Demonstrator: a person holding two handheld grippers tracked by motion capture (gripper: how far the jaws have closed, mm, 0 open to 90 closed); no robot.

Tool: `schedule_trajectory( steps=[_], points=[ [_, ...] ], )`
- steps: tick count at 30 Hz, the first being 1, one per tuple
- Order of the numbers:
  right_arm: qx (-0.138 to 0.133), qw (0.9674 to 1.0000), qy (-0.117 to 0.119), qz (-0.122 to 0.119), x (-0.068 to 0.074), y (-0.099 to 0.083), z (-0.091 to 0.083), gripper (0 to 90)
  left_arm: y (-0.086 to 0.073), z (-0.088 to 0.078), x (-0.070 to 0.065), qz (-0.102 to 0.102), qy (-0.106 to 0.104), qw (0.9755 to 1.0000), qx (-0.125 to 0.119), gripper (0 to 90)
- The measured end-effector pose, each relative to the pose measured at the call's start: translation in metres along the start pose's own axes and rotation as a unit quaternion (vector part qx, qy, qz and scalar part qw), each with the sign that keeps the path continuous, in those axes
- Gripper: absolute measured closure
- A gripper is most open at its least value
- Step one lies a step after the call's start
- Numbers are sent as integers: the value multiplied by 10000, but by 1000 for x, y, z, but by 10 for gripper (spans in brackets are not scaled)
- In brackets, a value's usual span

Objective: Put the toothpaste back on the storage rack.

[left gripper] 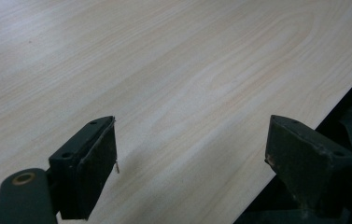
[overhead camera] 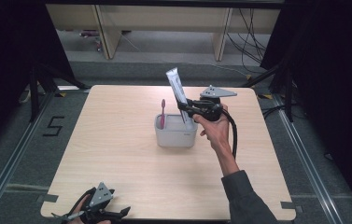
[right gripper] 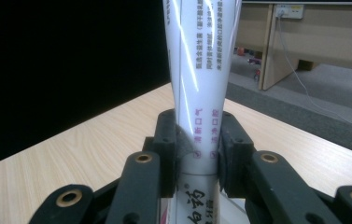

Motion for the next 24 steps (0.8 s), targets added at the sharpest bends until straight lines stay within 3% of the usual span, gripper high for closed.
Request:
schedule_trajectory(
  steps=[7,8,10,15,16,21,24],
  points=[
    [-73,10000,-49,23,-1,0,14,730,0,1,-1,35,-35,10000,28,160],
    [-20,9999,-24,117,0,-1,15,730,-1,1,-1,60,-22,10000,68,160],
    [-91,9999,-100,-13,-1,-1,19,730,-1,0,-1,58,-7,10000,80,160],
    [-118,9998,-165,-9,-1,-5,28,730,-1,0,-1,67,-14,9999,73,160],
    [-44,9998,-177,99,-1,-6,29,729,0,0,-1,78,-15,9999,66,159],
    [-51,9995,-301,-7,-4,-10,36,728,-1,0,-2,69,-6,9999,78,160],
    [-111,9996,-256,20,-6,-14,39,728,0,1,-2,58,-50,10000,28,160]
  ],
)
Point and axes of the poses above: each handheld gripper's, and its own axes: z roughly forward along the jaws, y roughly out of its top, x roughly to its left, the point moved 3 cm from there along z, roughly forward along the jaws, and after that the axes turned 12 degrees about -y, right-handed, at the moved point
